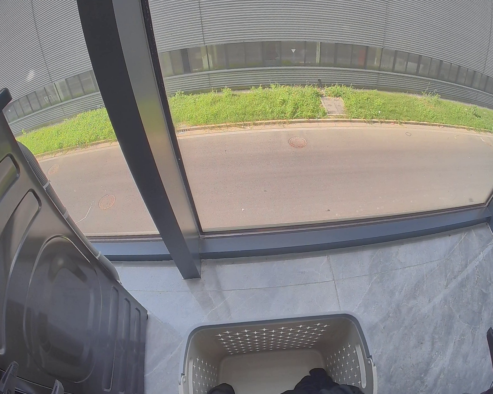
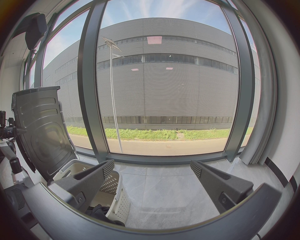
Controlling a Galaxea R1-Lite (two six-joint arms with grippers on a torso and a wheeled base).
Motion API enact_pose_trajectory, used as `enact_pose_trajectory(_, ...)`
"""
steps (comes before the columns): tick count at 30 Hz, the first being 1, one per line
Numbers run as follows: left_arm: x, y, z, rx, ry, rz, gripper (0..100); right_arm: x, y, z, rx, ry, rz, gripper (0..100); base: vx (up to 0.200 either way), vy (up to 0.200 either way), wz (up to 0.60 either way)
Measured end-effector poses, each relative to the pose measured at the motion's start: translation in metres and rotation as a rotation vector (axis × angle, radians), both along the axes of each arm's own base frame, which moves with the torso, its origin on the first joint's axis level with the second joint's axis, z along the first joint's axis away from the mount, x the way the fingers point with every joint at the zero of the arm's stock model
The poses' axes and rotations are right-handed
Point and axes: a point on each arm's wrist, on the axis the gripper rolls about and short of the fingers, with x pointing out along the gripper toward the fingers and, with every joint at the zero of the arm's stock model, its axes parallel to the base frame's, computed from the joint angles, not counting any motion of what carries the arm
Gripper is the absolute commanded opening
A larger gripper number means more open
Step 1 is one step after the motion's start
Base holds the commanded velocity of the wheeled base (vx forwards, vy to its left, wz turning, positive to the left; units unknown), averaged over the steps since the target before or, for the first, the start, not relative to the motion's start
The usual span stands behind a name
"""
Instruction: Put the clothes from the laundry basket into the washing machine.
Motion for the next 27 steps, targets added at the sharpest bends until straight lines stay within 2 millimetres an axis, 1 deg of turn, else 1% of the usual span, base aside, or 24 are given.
enact_pose_trajectory(27,0.0,0.0,0.0001,0.0,0.0,0.0,100,0.0,0.0,0.0,0.0,0.0,0.0,100,0.0,0.0,0.0)
